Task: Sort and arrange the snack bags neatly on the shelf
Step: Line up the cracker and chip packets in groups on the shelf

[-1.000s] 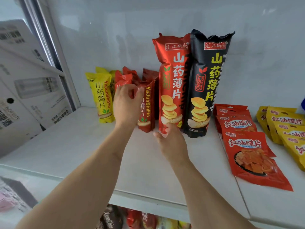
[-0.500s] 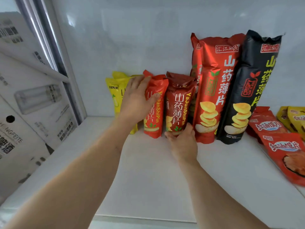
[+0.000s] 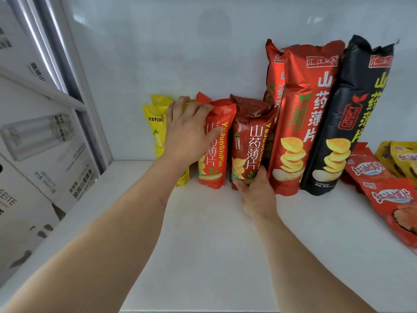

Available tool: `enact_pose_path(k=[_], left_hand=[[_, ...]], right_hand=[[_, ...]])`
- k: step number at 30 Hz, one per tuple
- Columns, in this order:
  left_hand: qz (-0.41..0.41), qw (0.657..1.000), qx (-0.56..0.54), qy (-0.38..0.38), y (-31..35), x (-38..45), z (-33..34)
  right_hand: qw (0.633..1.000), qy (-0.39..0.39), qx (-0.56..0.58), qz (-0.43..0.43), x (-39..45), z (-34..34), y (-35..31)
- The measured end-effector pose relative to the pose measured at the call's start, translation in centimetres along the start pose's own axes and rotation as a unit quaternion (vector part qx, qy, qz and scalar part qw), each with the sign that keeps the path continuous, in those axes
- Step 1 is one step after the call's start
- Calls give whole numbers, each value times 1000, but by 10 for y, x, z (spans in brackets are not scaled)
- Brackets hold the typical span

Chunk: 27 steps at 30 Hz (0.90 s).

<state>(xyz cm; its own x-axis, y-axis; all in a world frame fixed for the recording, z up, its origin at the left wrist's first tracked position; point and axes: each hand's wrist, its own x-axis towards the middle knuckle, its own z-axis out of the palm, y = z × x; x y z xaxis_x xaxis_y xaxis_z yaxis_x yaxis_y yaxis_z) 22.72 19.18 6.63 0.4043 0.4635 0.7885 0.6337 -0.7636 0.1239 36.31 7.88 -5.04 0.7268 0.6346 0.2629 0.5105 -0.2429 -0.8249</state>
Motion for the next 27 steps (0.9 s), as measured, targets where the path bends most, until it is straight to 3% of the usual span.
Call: enact_pose_path(k=[9, 18, 21, 27], left_hand=[[8, 1000, -23, 13, 3, 7, -1], [-45, 998, -44, 17, -1, 5, -16], [-86, 993, -56, 57, -13, 2, -25], [-259, 939, -178, 137, -42, -28, -33]], right_hand=[[999, -32, 1, 12, 5, -1, 2], [1000, 10, -16, 22, -19, -3, -1], [995, 55, -87, -11, -35, -6, -8], [992, -12, -58, -108, -50, 14, -31]])
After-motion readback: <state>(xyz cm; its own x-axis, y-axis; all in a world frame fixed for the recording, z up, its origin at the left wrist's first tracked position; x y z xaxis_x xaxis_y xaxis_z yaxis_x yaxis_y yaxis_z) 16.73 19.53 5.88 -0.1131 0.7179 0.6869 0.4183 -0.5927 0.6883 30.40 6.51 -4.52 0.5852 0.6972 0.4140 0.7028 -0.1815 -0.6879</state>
